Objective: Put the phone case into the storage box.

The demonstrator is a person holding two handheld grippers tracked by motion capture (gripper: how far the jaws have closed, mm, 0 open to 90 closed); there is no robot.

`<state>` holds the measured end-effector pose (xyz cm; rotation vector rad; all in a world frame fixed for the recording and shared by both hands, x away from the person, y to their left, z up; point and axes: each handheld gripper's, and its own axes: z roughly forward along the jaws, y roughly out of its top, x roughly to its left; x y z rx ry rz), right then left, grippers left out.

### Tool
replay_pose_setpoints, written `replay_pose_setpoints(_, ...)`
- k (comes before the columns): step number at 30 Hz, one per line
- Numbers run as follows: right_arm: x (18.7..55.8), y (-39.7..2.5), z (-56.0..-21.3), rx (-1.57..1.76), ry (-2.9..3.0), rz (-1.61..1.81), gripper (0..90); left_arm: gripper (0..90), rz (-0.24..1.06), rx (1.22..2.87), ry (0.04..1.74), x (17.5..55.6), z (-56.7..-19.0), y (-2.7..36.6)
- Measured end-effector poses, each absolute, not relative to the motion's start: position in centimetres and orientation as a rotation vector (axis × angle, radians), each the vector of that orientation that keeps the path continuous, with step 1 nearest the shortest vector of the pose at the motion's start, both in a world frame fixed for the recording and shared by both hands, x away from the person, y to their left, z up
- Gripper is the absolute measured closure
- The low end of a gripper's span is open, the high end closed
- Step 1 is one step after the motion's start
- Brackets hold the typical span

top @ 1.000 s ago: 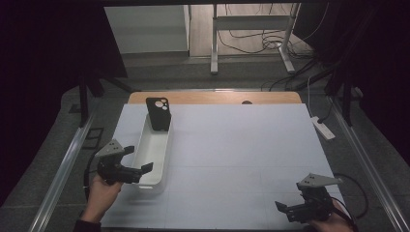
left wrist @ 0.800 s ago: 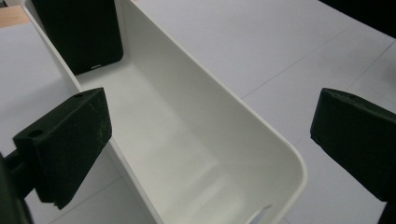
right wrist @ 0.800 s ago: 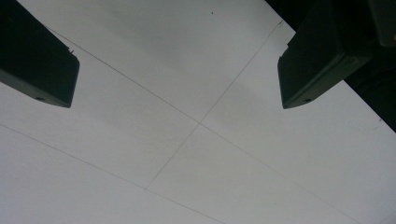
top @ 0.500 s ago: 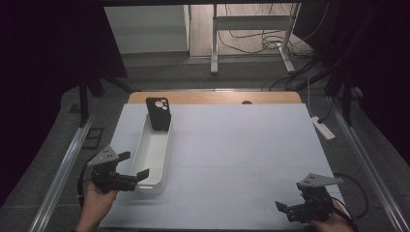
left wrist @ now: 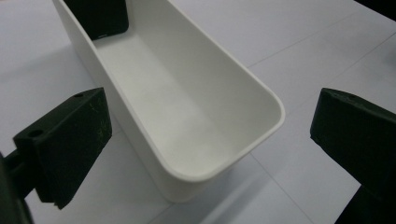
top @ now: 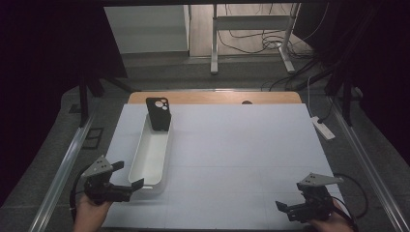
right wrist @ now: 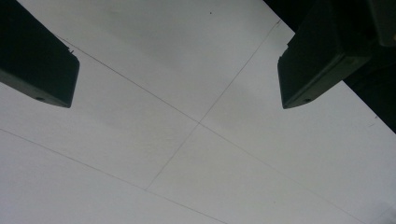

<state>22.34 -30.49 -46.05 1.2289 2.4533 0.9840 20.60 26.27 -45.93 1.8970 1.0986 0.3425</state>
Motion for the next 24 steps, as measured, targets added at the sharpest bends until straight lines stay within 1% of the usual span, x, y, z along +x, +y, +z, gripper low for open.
replay_pose_setpoints(8, 22.3, -30.5, -46.1, 1.224, 2.457, 0.983, 0.0, 0.0, 0.336, 1.883, 1.129, 19.3, -46.3, 26.7)
replay_pose_setpoints(24, 22.3, -30.4, -46.1, 1.23, 2.459, 0.979, 0.0, 0.0, 0.319, 1.932, 1.166, 17.6, -47.5, 26.6)
